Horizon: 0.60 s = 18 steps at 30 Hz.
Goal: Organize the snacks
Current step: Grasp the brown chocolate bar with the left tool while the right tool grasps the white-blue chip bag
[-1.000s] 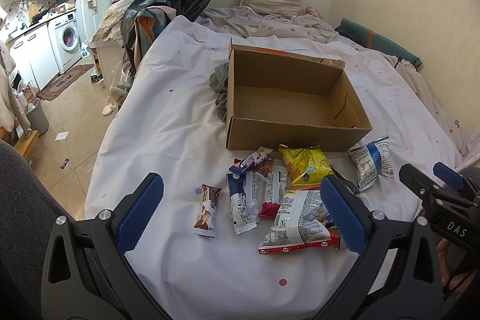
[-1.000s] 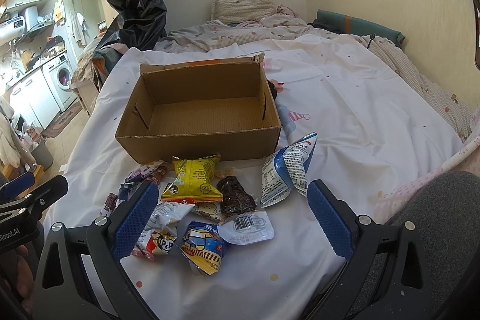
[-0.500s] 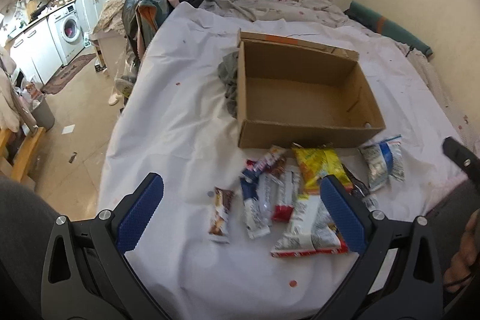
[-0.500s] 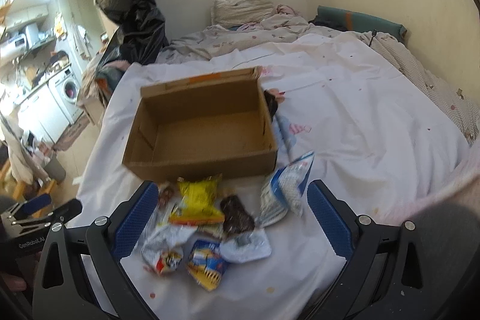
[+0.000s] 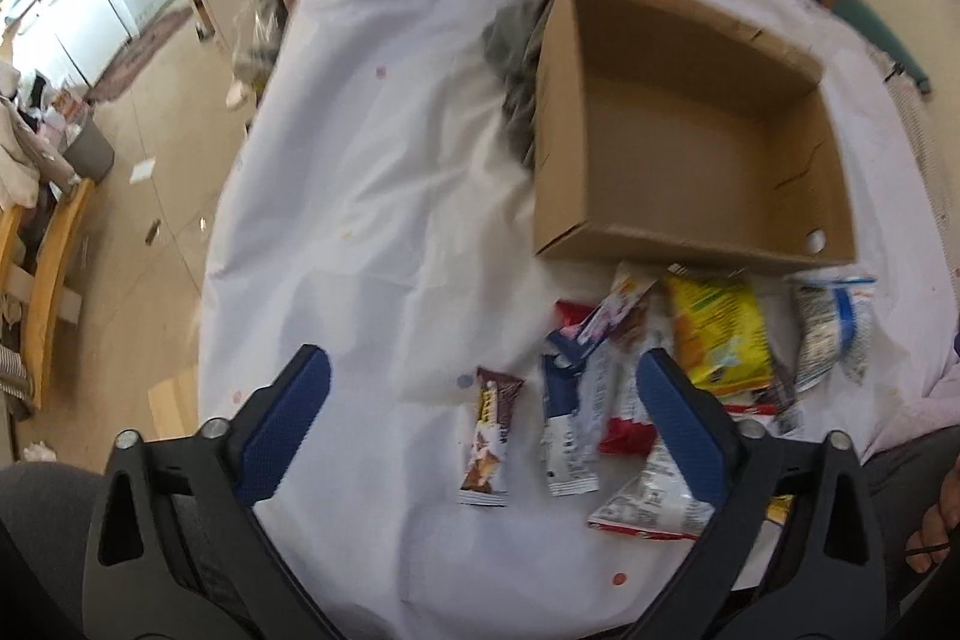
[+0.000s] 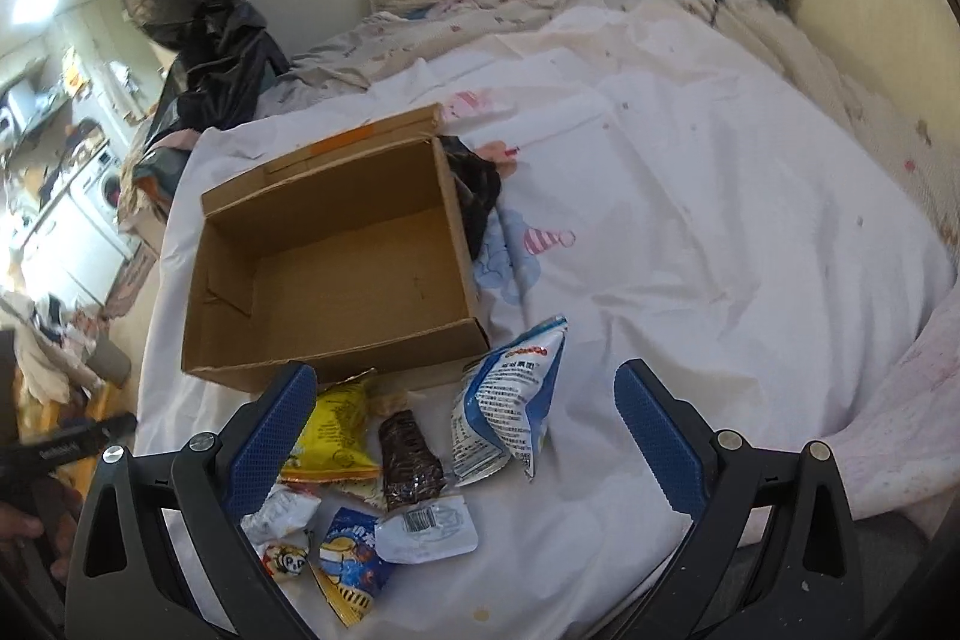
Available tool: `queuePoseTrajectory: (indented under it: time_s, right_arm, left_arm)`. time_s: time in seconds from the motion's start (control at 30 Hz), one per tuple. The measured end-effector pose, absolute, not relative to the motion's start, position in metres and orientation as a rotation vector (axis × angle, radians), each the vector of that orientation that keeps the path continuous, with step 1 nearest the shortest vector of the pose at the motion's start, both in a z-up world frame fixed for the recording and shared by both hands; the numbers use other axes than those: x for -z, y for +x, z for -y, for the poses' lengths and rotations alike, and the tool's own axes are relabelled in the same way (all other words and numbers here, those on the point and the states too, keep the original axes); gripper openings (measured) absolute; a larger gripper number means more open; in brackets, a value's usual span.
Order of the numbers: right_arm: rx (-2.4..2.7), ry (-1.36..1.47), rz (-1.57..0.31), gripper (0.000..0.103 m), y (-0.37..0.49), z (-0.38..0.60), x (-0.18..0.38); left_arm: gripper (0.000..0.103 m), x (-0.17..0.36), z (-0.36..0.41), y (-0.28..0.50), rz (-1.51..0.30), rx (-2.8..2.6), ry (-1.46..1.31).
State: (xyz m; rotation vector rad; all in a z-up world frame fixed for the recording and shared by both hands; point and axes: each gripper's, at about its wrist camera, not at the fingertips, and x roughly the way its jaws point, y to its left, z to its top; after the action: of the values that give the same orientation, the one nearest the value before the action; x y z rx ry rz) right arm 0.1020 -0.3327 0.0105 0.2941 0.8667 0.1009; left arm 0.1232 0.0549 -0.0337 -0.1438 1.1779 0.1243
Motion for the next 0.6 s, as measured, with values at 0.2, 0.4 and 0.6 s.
queuePoseTrajectory:
  time_s: [0.2,0.4,0.6]
  right_arm:
    - [-0.098,0.327,-0.879,0.102,0.105,0.334,-0.004]
    - [-0.096,0.315,-0.875,0.102,0.106,0.333,-0.004]
    - [-0.042,0.363,-0.975,0.102,0.128,0.344,0.015]
  left_arm:
    - [0.062,0.089,-0.06,0.131,-1.369,-0.144,-0.196]
    - [0.037,0.127,-0.052,0.127,-1.502,-0.134,-0.186]
    - [0.014,0.131,-0.045,0.13,-1.513,-0.108,-0.174]
